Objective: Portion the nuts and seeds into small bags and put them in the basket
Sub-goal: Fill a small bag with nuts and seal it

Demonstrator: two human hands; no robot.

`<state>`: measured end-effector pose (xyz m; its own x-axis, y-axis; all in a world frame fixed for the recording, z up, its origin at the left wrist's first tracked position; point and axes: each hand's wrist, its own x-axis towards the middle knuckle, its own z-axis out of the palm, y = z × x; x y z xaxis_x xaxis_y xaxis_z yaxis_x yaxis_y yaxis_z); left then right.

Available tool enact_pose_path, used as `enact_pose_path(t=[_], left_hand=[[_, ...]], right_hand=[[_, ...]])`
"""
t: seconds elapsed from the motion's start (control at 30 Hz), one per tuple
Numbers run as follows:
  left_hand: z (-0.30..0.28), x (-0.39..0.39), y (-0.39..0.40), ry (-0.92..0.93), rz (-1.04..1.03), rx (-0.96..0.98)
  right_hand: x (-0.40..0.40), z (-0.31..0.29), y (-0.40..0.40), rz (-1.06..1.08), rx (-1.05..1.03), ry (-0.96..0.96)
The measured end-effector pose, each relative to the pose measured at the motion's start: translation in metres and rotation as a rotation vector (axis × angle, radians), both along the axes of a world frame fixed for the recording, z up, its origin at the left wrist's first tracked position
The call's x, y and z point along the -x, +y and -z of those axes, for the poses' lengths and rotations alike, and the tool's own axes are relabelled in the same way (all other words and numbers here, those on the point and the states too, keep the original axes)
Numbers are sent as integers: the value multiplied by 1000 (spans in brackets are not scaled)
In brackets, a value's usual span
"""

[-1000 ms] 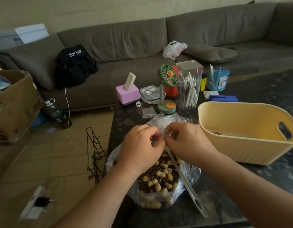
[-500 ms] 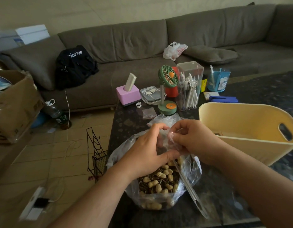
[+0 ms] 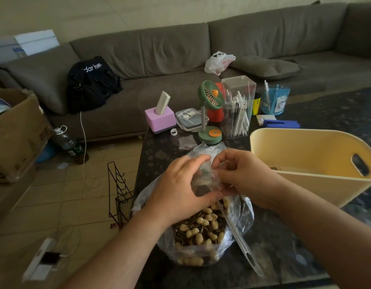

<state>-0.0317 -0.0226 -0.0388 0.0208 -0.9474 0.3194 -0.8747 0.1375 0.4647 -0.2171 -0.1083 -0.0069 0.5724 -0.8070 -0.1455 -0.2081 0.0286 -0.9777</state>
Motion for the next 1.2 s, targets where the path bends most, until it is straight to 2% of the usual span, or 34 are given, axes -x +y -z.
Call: enact_pose_path(t=[0.23, 0.43, 0.53, 0.6, 0.63, 0.7, 0.73, 0.8, 0.97, 1.1, 1.2], left_hand=[[1, 4, 0, -1, -49, 139], [3, 3, -1, 12, -42, 141], [3, -3, -2, 63, -68, 120], [2, -7, -1, 113, -91, 99], [2, -9, -1, 137, -104, 86], [4, -12, 1, 202, -128, 51], [5, -13, 1, 248, -137, 31], [8, -18, 3, 345, -142, 1], [6, -27, 4, 548, -165, 8], [7, -29, 2, 564, -195, -18], [8, -29, 2, 528, -161, -88]], right_hand=[[-5, 0, 4, 17, 24, 10], [-5, -11, 9, -17, -193, -53], [-5, -12, 7, 4, -185, -94], [-3, -7, 3, 15, -93, -34], [0, -3, 1, -28, 71, 94], [10, 9, -3, -272, 513, 474], [14, 16, -3, -421, 630, 634], [26, 31, 0, -618, 664, 826], [44, 52, 10, -702, 710, 795], [52, 65, 9, -672, 831, 725], [52, 64, 7, -607, 788, 629]])
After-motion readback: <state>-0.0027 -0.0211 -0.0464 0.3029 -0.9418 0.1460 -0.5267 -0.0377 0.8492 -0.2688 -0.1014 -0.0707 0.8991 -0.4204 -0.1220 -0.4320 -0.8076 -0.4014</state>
